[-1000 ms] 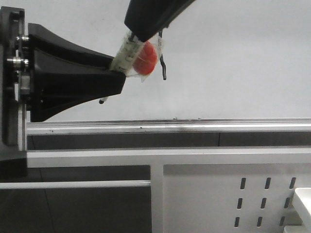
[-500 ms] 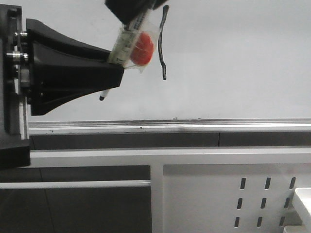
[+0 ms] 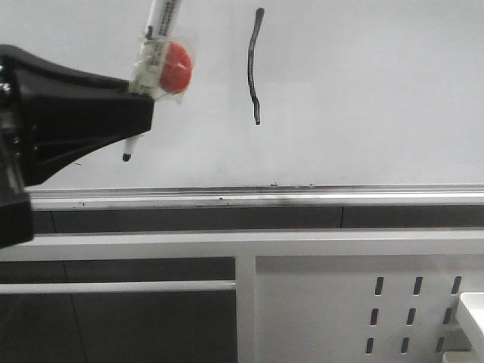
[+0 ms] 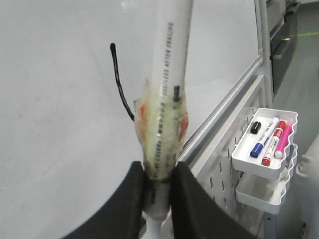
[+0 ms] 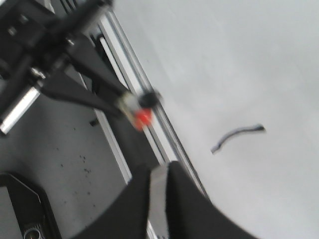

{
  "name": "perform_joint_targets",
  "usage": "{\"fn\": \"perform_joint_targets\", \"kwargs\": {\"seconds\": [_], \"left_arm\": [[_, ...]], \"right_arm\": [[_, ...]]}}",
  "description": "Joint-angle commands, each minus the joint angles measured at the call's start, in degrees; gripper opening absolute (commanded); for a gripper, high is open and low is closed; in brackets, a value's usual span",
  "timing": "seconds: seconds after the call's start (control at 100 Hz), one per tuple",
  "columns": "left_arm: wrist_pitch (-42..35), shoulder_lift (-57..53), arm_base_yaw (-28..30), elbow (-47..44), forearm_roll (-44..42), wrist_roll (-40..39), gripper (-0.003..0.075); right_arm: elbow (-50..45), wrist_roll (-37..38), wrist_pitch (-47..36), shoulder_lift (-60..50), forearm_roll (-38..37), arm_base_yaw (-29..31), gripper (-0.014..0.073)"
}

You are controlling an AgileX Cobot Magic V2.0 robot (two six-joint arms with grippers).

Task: Write number 1 on whiteboard

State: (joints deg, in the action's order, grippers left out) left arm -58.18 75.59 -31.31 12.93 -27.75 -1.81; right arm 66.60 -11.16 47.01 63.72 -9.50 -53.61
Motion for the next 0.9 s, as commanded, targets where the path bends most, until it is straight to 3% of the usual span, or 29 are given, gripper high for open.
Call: {"fn": "perform_joint_targets", "kwargs": {"seconds": [0.0, 0.2, 0.38, 0.47, 0.65, 0.89], "left_arm": [[-9.9, -0.9, -0.3, -2.4, 6.6, -0.6, -0.0020], [-17.8, -0.9, -0.3, -10.7, 20.7, 0.0, -0.0020], [-19.0, 0.2, -0.3, -11.3, 21.1, 0.0, -0.0020], [-19.8, 2.2, -0.3, -11.3, 22.5, 0.0, -0.0020], [-19.8, 7.0, -0.3, -9.8, 23.8, 0.0, -0.0020], [-19.8, 7.5, -0.3, -8.7, 26.5, 0.0, -0.0020]], "right_arm": [[2.1, 0.1, 0.0, -3.9, -1.8, -0.1, -0.0069], [0.9, 6.9, -1.4, -11.3, -6.9, -0.1, -0.0067], [-8.1, 23.5, -6.7, -18.7, -24.8, -0.1, -0.0067], [-14.0, 30.8, -9.6, -22.1, -30.3, -0.1, -0.0067], [-23.5, 38.3, -10.2, -26.7, -32.8, -0.1, -0.0067], [-28.3, 38.4, -8.8, -28.3, -32.9, -0.1, -0.0068]]}}
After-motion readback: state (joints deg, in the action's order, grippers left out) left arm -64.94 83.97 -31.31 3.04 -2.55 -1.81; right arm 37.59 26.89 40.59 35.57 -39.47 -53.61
